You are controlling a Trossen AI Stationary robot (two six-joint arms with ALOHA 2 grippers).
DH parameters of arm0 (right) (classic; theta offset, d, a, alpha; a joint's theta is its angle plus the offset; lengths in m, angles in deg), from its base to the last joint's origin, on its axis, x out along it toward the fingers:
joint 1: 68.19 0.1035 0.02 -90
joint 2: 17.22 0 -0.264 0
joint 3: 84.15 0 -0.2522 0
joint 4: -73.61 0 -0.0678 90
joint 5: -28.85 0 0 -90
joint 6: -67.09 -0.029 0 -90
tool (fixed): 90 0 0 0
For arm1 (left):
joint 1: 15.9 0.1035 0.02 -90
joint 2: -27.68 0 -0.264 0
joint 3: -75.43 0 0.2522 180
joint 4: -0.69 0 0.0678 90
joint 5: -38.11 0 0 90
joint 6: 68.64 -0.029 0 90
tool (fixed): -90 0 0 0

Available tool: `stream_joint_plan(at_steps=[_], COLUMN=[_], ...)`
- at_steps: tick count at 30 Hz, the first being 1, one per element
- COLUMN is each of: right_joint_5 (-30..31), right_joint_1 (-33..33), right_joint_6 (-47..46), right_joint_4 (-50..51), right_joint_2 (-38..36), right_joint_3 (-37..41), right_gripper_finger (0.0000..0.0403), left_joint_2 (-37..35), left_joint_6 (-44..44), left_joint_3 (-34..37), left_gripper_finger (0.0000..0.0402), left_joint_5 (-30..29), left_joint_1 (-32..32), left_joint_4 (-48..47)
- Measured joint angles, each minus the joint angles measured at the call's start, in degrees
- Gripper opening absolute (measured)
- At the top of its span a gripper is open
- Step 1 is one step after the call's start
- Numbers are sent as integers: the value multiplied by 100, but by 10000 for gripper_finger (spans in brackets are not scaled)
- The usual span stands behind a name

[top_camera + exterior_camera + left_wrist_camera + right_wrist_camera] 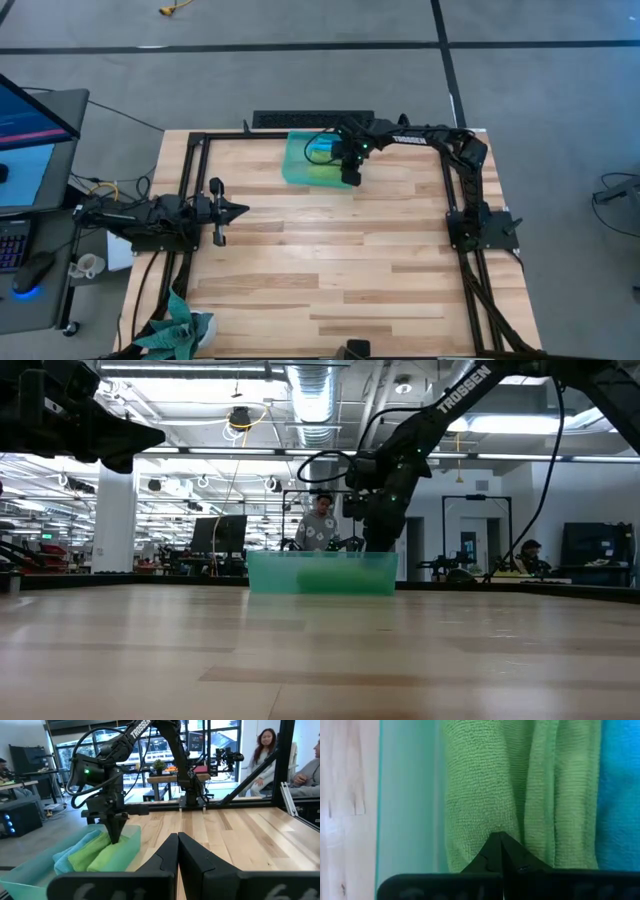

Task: Roll microfiber towels into tight, uniform cylinder then place into a basket
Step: Adjust the green microfiber cloth

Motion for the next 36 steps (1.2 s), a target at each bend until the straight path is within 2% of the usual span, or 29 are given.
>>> stream_joint_plan(at_steps=[4, 8, 25, 31, 36], right_joint_5=[32, 379, 633, 1390, 1391], right_joint_1=[15, 13, 1, -161, -333], right_joint_6=[16, -16, -159, -129, -304], right_joint_4=[2, -22, 157, 168, 48], right_joint_2=[0, 0, 375, 415, 415], right_joint_3=[0, 0, -61, -310, -345], right_gripper_finger=[5, 4, 6, 6, 6], left_joint_2=[0, 0, 0, 0, 0], left_joint_6=[2, 5, 11, 9, 7], left_joint_3=[1, 0, 1, 2, 0], left_gripper_finger=[0, 0, 0, 0, 0], left_joint_5=[-2, 0, -12, -31, -29], left_joint_1=[0, 0, 0, 0, 0], left_joint_4=[-1, -2, 0, 0, 2])
